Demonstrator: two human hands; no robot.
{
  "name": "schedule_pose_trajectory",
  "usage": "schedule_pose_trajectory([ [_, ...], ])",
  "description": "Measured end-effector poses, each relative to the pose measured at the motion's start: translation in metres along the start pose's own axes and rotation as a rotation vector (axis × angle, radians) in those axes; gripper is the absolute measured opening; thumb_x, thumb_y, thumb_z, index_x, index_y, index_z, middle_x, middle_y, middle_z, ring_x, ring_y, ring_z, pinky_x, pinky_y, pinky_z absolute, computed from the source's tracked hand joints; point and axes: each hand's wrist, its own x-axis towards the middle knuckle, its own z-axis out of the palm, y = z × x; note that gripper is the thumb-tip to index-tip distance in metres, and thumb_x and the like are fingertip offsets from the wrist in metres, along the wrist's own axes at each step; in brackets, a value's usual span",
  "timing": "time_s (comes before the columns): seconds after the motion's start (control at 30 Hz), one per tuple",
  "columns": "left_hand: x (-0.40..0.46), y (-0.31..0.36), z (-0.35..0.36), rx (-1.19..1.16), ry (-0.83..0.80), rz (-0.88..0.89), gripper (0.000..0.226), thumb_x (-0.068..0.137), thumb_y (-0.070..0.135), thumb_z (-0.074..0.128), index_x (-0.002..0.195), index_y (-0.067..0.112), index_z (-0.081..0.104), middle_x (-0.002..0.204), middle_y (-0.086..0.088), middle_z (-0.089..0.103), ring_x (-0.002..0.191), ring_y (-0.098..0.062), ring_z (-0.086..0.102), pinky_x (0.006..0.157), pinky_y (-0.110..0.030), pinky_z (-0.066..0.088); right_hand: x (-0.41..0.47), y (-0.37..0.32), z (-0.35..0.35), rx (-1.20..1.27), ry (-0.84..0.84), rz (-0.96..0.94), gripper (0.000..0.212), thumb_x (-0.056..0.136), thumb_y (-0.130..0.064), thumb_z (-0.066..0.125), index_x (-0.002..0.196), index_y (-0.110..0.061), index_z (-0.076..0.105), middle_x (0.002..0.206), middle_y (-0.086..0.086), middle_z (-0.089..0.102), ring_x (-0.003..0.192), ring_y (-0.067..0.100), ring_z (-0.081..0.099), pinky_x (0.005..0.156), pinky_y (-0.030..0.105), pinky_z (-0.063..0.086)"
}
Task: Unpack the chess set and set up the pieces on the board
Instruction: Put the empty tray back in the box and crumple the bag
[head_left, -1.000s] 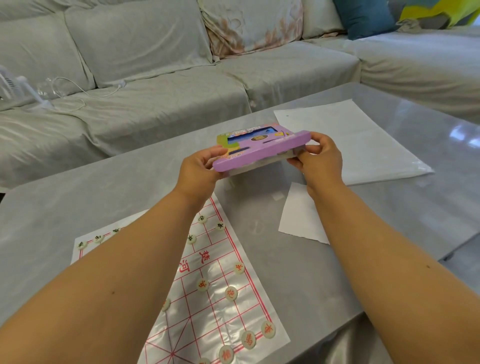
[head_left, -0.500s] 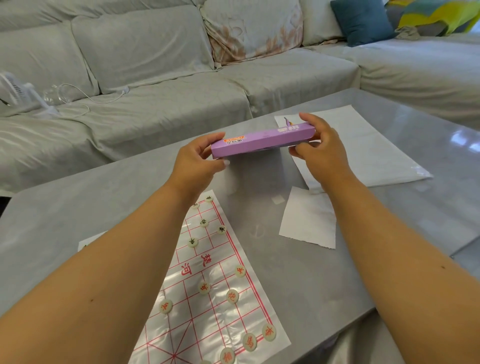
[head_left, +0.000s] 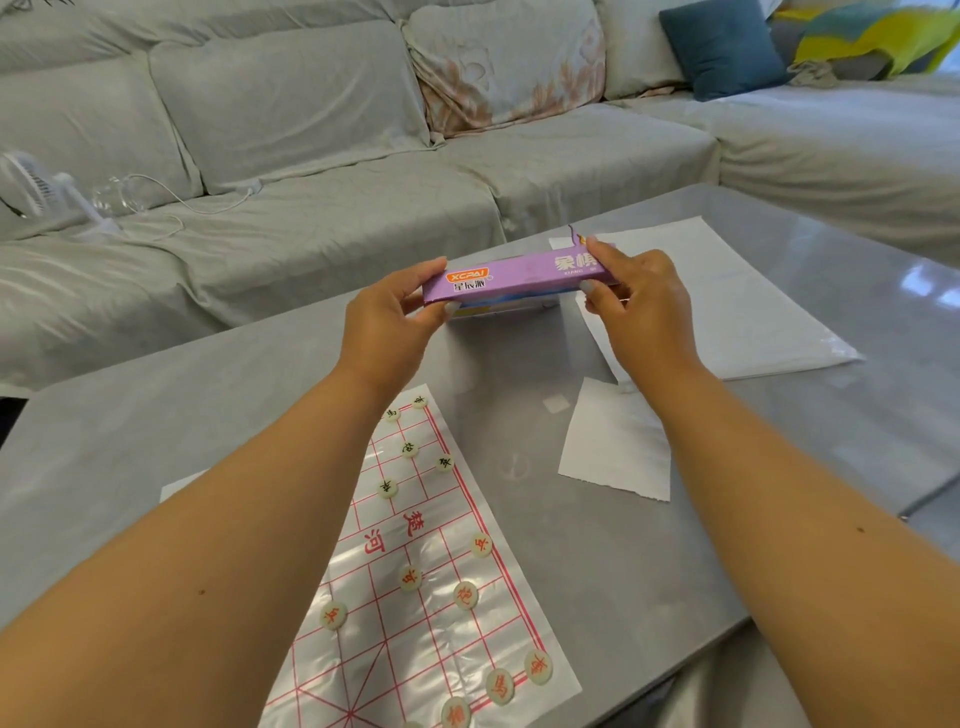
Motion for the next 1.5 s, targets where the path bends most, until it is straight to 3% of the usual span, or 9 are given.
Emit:
schedule_pose_trajectory([
  [0.3,0.0,-0.006,0.005,0.077,0.03,0.07,0.046,0.084,0.024,0.071,0.128,0.019,0.06,0.121,0.003,0.065,0.108,-0.009,0.06,0.098,-0.017,0.045,-0.006,0.004,0.011,-0.093,0.017,-0.078,0.046,0.096,-0.026,0.048,0.141,-0.018,0.041,0.124,0.013,0.048,0.106,0.01,0.046,0.082,0.001,0.032],
  [0.4,-0.002,-0.009,0.006,0.101,0.036,0.076,0.045,0.084,0.024,0.071,0.127,0.018,0.061,0.12,0.004,0.065,0.107,-0.008,0.06,0.1,-0.022,0.046,-0.009,0.009,0.015,-0.045,0.004,-0.081,0.039,0.097,-0.027,0.044,0.135,-0.018,0.049,0.12,0.015,0.051,0.102,0.018,0.052,0.08,0.012,0.038],
  [0.5,-0.007,-0.009,0.006,0.128,0.014,0.063,0.05,0.084,0.033,0.068,0.13,0.018,0.058,0.123,0.004,0.062,0.109,-0.008,0.056,0.097,-0.023,0.047,-0.016,0.011,0.022,-0.036,0.033,-0.095,0.042,0.097,-0.026,0.048,0.136,-0.012,0.047,0.12,0.015,0.05,0.101,0.007,0.043,0.077,-0.006,0.032],
  [0.7,-0.01,-0.011,0.008,0.04,0.006,0.01,0.043,0.087,0.024,0.067,0.129,0.019,0.059,0.126,-0.001,0.062,0.115,-0.015,0.057,0.099,-0.033,0.049,-0.013,0.014,0.029,0.13,0.127,0.088,0.038,0.094,-0.028,0.053,0.132,-0.021,0.054,0.115,0.01,0.054,0.097,0.008,0.049,0.073,-0.003,0.038],
  [0.83,-0.008,-0.011,0.005,0.073,-0.008,0.004,0.048,0.084,0.026,0.07,0.13,0.02,0.057,0.125,-0.001,0.062,0.112,-0.013,0.059,0.098,-0.029,0.049,-0.011,0.015,0.027,0.178,0.104,0.139,0.042,0.093,-0.032,0.053,0.135,-0.023,0.048,0.12,0.009,0.051,0.101,0.009,0.05,0.083,0.014,0.049],
  [1.0,-0.009,-0.01,0.004,0.157,-0.01,0.057,0.052,0.084,0.027,0.069,0.134,0.02,0.054,0.128,-0.001,0.061,0.111,-0.009,0.055,0.094,-0.023,0.047,-0.01,0.014,0.023,0.089,0.028,0.053,0.052,0.09,-0.029,0.059,0.139,-0.024,0.042,0.122,0.01,0.046,0.102,0.005,0.043,0.073,-0.009,0.033],
  [1.27,-0.01,-0.009,0.003,0.214,0.033,0.109,0.045,0.088,0.025,0.065,0.132,0.02,0.056,0.126,0.0,0.062,0.106,-0.008,0.053,0.094,-0.026,0.049,-0.014,0.011,0.022,0.025,0.062,-0.014,0.051,0.089,-0.021,0.061,0.137,-0.02,0.045,0.118,0.014,0.048,0.102,0.005,0.043,0.078,-0.004,0.031],
  [1.4,-0.011,-0.011,0.002,0.238,0.034,0.171,0.04,0.089,0.023,0.064,0.128,0.016,0.059,0.123,-0.002,0.064,0.109,-0.011,0.057,0.095,-0.028,0.051,-0.015,0.013,0.027,0.104,0.095,0.007,0.045,0.089,-0.031,0.061,0.131,-0.019,0.052,0.117,0.012,0.052,0.098,0.006,0.047,0.073,-0.006,0.037],
  [1.5,-0.015,-0.011,0.005,0.205,0.024,0.127,0.043,0.087,0.03,0.066,0.128,0.016,0.059,0.124,-0.002,0.063,0.106,-0.009,0.054,0.089,-0.017,0.049,-0.014,0.013,0.029,0.183,0.121,0.097,0.037,0.09,-0.033,0.059,0.126,-0.022,0.057,0.116,0.009,0.055,0.096,0.007,0.051,0.071,-0.004,0.04],
])
